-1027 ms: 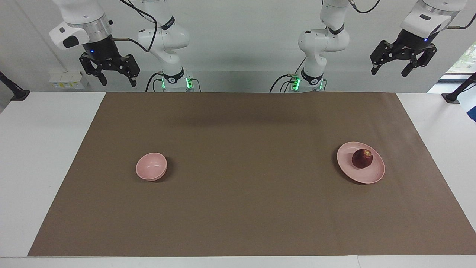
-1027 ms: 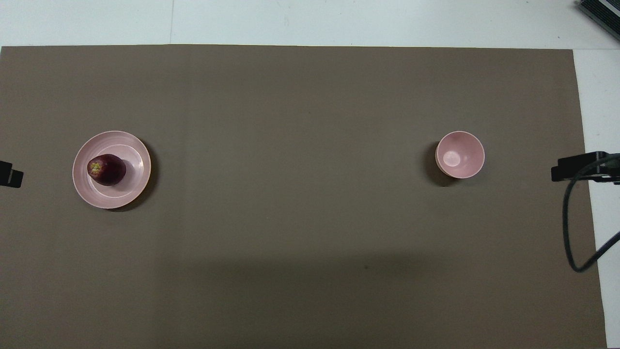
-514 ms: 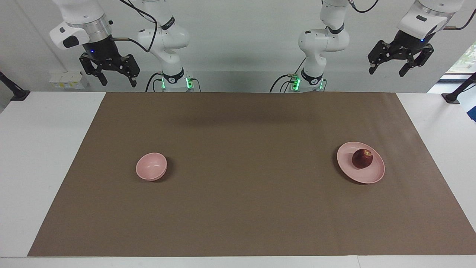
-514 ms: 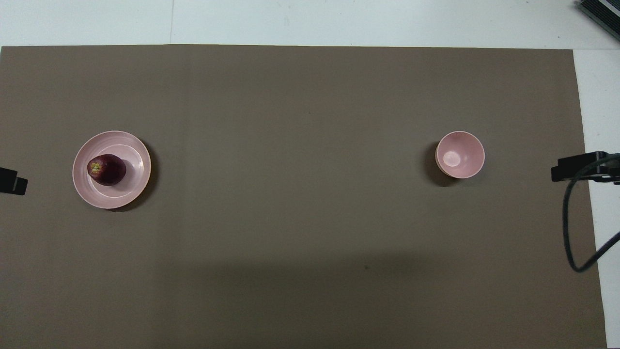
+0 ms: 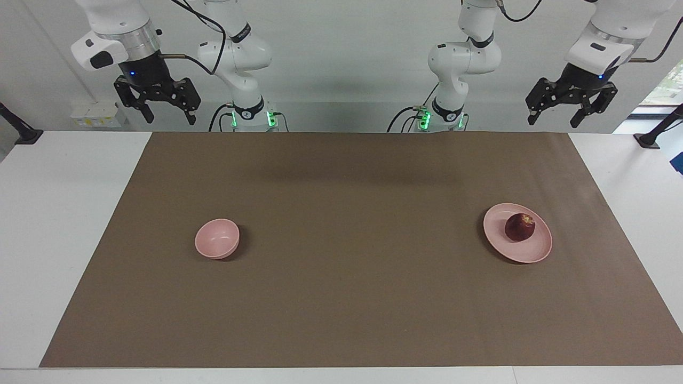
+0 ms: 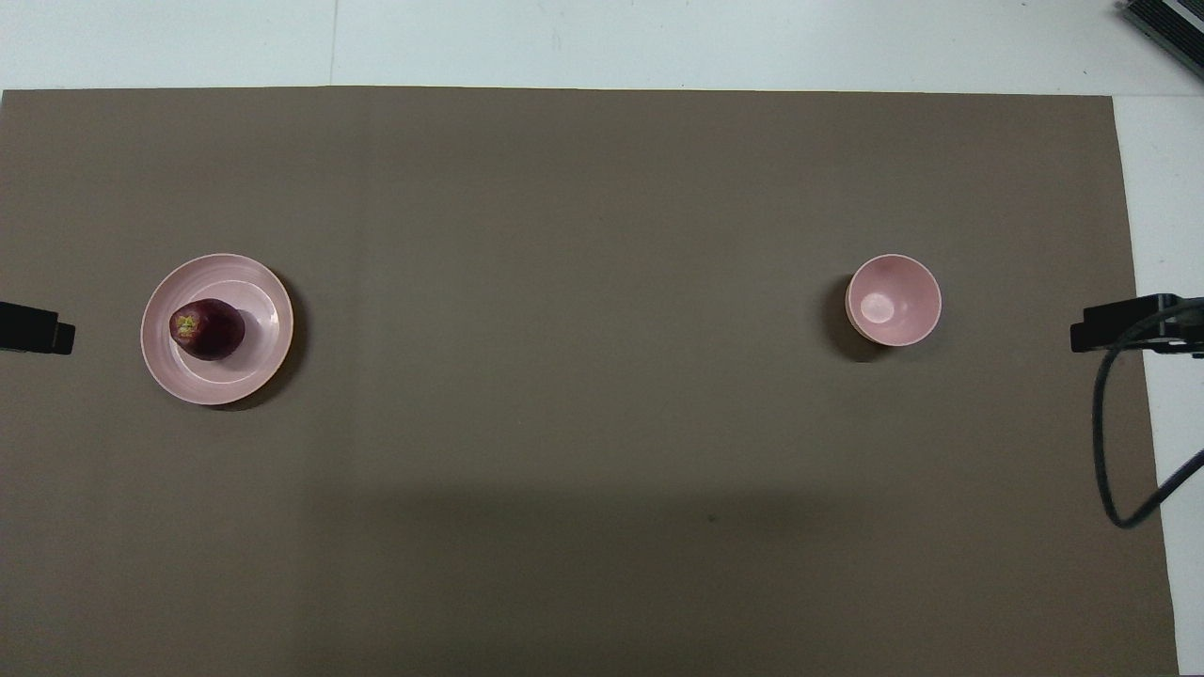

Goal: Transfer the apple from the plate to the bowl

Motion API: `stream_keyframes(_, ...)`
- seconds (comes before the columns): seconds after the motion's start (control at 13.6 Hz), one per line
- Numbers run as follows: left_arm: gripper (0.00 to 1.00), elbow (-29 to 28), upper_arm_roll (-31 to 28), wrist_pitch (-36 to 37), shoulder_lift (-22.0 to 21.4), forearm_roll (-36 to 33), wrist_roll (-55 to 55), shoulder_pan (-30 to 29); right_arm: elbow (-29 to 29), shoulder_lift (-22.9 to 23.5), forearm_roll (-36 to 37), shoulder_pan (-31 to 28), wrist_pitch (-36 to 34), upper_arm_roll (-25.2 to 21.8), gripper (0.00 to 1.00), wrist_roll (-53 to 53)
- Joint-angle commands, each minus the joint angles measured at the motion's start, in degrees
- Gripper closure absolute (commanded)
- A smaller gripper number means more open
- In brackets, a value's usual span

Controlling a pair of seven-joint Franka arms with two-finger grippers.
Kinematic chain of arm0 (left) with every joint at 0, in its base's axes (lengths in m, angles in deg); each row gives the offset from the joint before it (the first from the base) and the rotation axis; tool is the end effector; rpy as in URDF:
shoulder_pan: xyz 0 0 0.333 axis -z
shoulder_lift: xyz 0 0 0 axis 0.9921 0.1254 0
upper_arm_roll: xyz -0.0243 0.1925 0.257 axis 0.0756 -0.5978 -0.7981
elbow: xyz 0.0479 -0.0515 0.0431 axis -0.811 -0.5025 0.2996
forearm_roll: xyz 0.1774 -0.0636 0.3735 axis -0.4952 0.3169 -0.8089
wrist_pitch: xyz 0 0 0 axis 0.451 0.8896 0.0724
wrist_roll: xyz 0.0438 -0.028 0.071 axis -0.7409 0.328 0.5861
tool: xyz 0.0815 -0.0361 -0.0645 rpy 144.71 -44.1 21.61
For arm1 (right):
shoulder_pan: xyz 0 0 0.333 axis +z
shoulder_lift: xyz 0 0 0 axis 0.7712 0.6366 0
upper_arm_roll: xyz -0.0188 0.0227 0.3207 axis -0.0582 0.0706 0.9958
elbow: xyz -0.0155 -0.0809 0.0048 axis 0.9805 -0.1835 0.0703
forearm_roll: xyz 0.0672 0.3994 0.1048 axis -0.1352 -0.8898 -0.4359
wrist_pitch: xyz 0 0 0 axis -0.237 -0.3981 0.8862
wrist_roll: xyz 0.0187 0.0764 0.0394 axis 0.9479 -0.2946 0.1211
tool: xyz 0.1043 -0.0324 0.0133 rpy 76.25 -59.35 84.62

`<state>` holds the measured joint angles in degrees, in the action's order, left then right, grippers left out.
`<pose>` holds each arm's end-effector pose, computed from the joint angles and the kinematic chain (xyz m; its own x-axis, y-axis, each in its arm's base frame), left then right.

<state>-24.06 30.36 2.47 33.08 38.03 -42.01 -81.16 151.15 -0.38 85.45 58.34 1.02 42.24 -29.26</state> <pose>0.5534 -0.0218 0.6686 0.9890 -0.1439 0.0353 -0.1440 -0.9896 0.0011 0.5427 -0.0078 0.6728 0.9969 -0.0737 0.0266 -0.0738 -0.9973 0.0022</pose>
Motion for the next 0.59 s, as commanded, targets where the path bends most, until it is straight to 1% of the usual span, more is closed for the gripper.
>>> stream_keyframes(0.0, 0.00, -7.18, 0.42, -5.63, -2.01, -0.68, -1.04, -2.86, 0.54, -0.52, -1.37, -0.84, 0.30, 0.28, 0.00, -1.49)
stream_keyframes(0.07, 0.00, -8.59, 0.42, -7.73, -1.74, -0.68, -1.82, -2.95, 0.54, -0.44, -1.37, -0.84, 0.30, 0.28, 0.00, -1.49)
stream_keyframes(0.22, 0.00, -14.20, 0.42, -14.48, -1.56, -0.68, -2.80, -3.48, 0.54, -0.52, -1.37, -0.84, 0.30, 0.28, 0.00, -1.49)
stream_keyframes(0.37, 0.00, -18.52, 0.42, -20.56, -1.74, -0.68, -3.85, -5.15, 0.54, -0.52, -1.37, -0.84, 0.30, 0.28, 0.00, -1.49)
stream_keyframes(0.51, 0.00, -20.46, 0.42, -22.77, -1.39, -0.68, -4.56, -5.24, 0.54, -0.44, -1.37, -0.84, 0.30, 0.28, 0.00, -1.49)
